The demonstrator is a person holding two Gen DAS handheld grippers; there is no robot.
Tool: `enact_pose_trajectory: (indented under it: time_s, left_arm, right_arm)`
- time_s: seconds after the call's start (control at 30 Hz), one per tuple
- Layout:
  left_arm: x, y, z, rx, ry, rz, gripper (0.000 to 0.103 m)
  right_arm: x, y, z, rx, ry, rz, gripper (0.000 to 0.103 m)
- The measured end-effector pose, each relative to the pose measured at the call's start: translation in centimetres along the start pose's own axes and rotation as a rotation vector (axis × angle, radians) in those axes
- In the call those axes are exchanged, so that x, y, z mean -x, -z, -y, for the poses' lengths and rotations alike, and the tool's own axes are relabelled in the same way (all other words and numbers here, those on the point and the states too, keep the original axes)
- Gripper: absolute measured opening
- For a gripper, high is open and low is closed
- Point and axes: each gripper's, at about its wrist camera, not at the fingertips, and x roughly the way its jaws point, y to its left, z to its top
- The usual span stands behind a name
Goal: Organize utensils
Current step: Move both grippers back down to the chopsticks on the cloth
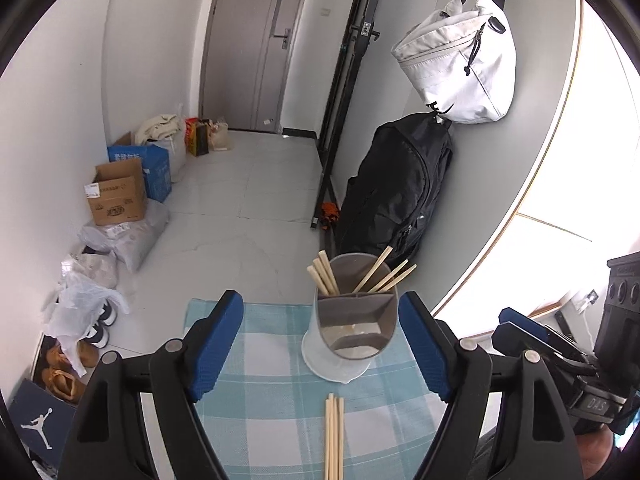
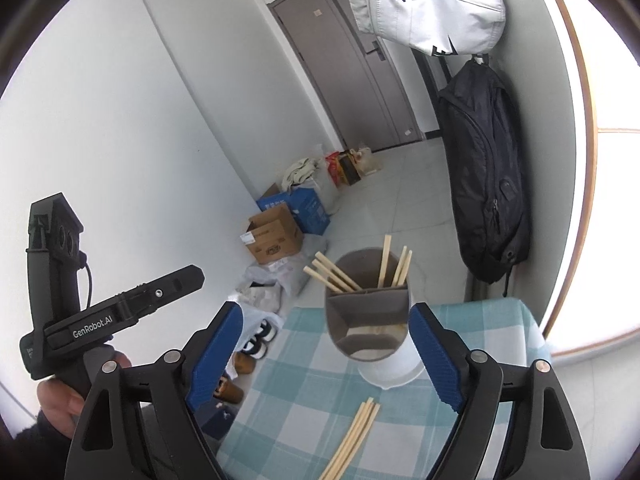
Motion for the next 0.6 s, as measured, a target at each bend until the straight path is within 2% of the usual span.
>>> enact_pose_trajectory:
  time_s: [0.13,0.6]
  left_arm:
    - [0.2,1.5,0.1,-0.001,-0.025,0.014,0.077]
    - [-2.6,7.0,-0.2,-0.021,-0.082,-0.004,0.077]
  right_arm:
    - [0.1,1.8,-0.3,0.017,0.004,0.005,0.093]
    - [-1.2,7.7,1.2,0.052,0.055,-0.054,0.095]
